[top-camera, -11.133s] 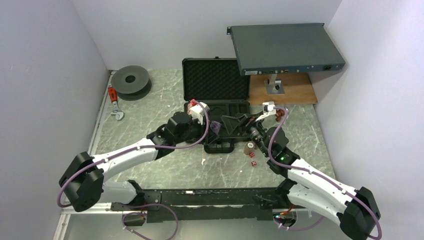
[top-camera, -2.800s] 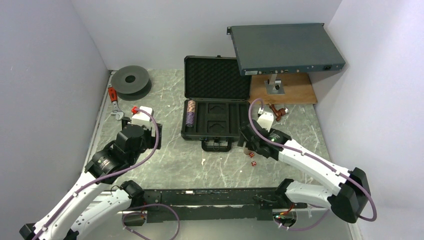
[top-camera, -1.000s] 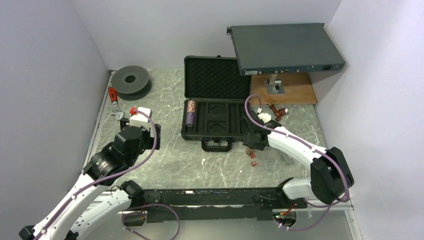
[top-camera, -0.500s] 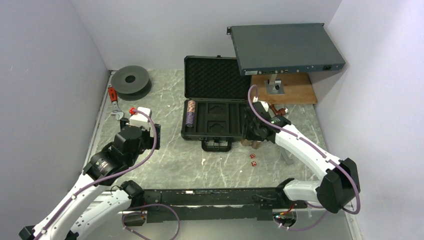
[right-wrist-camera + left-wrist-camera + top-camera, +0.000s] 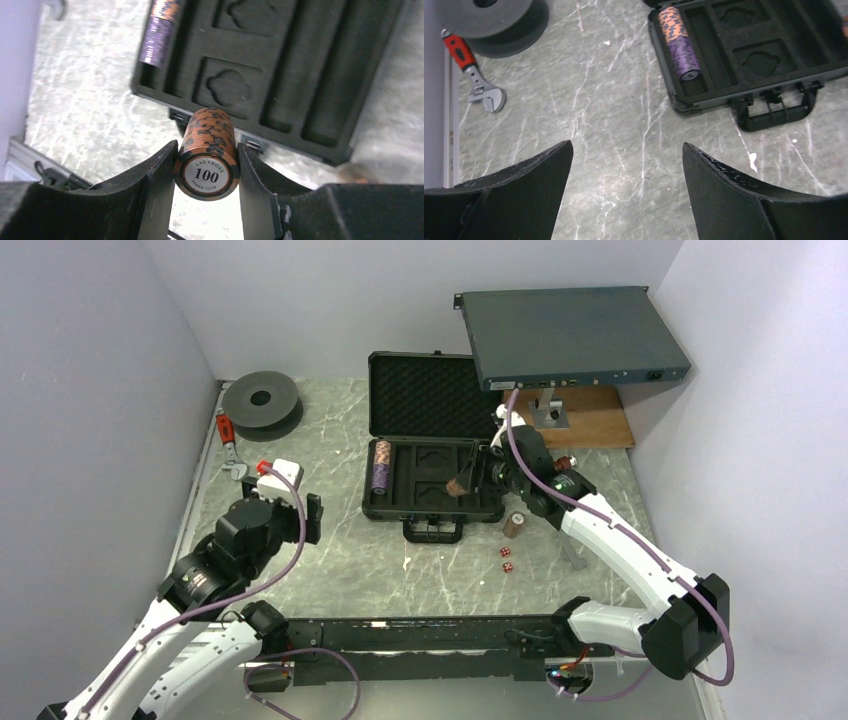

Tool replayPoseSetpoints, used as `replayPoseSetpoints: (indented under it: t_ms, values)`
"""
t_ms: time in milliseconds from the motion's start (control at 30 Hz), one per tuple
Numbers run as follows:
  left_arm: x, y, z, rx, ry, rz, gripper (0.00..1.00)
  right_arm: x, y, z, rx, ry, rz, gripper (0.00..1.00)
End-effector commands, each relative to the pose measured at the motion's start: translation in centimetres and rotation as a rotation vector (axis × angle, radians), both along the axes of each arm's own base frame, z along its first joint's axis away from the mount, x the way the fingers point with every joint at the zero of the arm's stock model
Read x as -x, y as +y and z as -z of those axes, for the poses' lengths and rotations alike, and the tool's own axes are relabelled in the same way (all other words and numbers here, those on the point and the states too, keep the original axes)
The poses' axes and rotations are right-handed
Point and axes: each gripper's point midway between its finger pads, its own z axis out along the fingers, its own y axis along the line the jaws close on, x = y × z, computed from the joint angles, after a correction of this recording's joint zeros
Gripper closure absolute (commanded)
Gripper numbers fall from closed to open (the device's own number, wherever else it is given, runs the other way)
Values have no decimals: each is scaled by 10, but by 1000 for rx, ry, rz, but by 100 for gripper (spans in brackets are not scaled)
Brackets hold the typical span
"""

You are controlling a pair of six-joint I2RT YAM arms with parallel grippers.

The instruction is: Pack up texas hold em set

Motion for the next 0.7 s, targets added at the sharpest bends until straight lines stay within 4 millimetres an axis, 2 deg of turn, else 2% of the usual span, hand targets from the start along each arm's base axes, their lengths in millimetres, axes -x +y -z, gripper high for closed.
replayPoseSetpoints:
  t_ms: [0, 300, 400, 667]
  values:
    - [4, -19, -20, 62, -73, 122, 15, -19, 40, -81, -180, -243, -157, 100]
    - [45, -64, -49, 171, -232, 505, 10, -4, 80, -104, -271, -283, -437, 100]
    - [49, -70, -50, 178, -240, 550, 1, 1, 87, -113, -278, -328, -522, 100]
    - [49, -85, -48, 126, -243, 652, 0, 27, 115, -128, -377, -340, -807, 100]
